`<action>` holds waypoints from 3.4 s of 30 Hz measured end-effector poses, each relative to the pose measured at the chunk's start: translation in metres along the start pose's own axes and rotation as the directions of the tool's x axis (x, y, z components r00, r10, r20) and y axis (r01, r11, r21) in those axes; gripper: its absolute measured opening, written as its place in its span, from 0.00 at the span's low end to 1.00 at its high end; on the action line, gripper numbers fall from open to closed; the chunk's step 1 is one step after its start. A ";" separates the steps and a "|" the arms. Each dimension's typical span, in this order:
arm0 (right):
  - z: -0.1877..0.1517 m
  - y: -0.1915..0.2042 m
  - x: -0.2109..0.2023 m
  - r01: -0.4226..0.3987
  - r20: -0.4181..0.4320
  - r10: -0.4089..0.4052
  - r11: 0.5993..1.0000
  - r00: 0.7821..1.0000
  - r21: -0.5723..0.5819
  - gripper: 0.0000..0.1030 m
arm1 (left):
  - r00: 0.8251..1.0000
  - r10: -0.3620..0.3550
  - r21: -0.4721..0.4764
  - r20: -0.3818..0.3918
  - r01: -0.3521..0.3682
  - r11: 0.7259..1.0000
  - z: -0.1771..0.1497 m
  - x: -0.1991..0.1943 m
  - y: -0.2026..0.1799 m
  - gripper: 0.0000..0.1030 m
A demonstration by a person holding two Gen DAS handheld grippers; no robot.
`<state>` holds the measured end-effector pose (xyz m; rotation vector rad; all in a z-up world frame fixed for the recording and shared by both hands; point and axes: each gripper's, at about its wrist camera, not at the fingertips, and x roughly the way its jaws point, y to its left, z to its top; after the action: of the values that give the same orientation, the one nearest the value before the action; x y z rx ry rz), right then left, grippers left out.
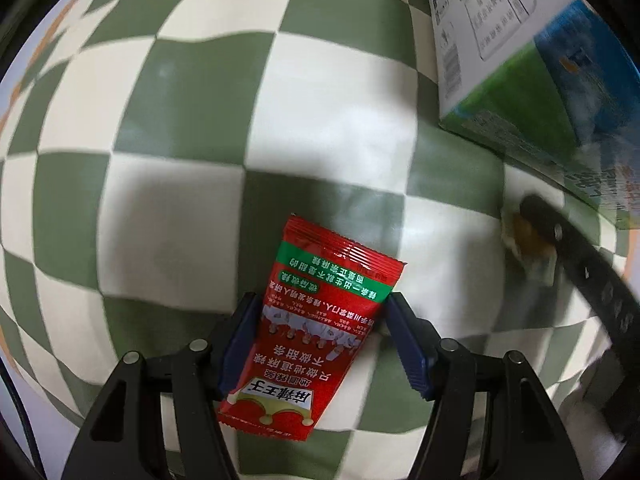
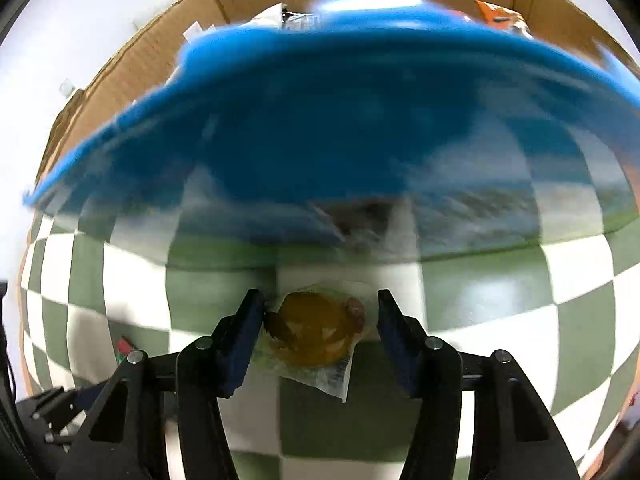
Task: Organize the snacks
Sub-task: 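Grasp the red sauce sachet with left tool while right tool grasps wrapped egg, then lift the red sachet with left tool while right tool lifts the egg, then lower both items into the box and open both tools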
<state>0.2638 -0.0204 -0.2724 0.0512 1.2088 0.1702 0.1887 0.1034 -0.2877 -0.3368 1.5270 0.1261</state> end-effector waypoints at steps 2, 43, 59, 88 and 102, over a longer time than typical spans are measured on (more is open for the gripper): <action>-0.009 -0.011 -0.006 -0.013 -0.019 0.013 1.000 1.000 -0.003 0.57 | 0.999 -0.027 -0.026 -0.019 0.027 0.999 -0.005 0.001 -0.003 0.60; -0.088 -0.100 -0.066 -0.144 -0.123 0.160 0.982 0.980 0.126 0.35 | 0.991 -0.077 0.159 -0.107 0.094 0.983 -0.063 -0.022 -0.084 0.45; -0.089 -0.093 -0.030 -0.131 -0.214 0.157 0.983 0.964 0.130 0.57 | 0.994 0.015 0.158 -0.111 0.003 0.987 -0.068 0.020 -0.099 0.45; -0.094 -0.125 -0.051 -0.284 -0.200 0.328 0.933 0.923 0.221 0.52 | 0.992 -0.027 0.186 -0.126 0.050 0.981 -0.057 -0.019 -0.123 0.45; -0.101 -0.111 -0.059 -0.254 -0.155 0.274 0.957 0.949 0.137 0.46 | 0.990 -0.061 0.150 -0.128 0.080 0.985 -0.031 -0.035 -0.106 0.45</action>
<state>0.1607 -0.1447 -0.2685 0.3067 1.3825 0.3455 0.1880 -0.0020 -0.2391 -0.2787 1.6342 -0.0704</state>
